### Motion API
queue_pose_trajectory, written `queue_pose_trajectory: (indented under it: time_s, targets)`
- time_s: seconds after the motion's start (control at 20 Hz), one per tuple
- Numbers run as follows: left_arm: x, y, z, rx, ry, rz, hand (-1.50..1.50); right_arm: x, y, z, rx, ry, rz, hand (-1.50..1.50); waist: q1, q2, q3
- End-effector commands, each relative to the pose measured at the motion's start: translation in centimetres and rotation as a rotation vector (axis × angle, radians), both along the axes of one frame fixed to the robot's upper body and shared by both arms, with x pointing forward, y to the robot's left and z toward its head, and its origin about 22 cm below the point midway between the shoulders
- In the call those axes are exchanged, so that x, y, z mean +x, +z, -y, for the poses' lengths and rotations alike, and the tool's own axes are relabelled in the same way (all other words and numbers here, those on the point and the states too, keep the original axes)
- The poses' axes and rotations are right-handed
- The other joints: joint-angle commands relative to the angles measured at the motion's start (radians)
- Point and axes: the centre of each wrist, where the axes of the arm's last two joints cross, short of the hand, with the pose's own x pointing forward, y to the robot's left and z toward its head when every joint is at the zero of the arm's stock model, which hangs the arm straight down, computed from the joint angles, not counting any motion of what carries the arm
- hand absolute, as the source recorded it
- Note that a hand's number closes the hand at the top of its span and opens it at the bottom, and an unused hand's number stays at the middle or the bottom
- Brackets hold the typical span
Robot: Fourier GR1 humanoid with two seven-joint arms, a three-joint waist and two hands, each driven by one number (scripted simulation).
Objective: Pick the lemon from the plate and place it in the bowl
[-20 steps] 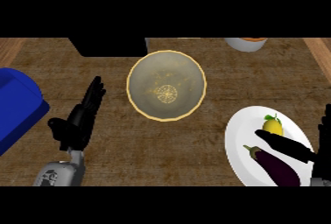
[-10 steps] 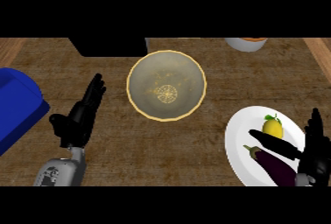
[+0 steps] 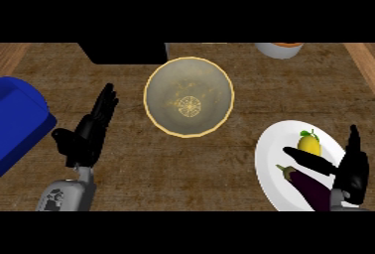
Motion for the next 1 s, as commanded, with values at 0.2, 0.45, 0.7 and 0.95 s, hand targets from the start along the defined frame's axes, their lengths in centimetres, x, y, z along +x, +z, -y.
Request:
queue_pose_trajectory:
  time_s: [0.2, 0.45, 0.7, 0.95]
  targets:
    - [-1.7, 0.8, 1.6, -0.008, -0.013, 0.005, 0.00, 0.5, -0.9, 1.6, -0.007, 0.036, -0.092, -1.50, 0.000, -0.001, 0.000]
    - [0.4, -1.0, 1.1, 0.003, 0.012, -0.001, 0.00, 1.9, -3.2, 0.4, -0.068, 0.183, -0.112, 1.50, 0.001, 0.002, 0.000]
    - [-0.3, -0.3, 2.7, 0.018, -0.003, 0.023, 0.00, 1.3, -2.1, 0.8, -0.149, 0.254, -0.133, 1.50, -0.002, -0.001, 0.000]
    - [-0.6, 0.6, 0.9, -0.009, -0.012, 0.003, 0.00, 2.4, -3.2, -2.8, -0.080, 0.261, -0.064, 1.50, 0.002, -0.001, 0.000]
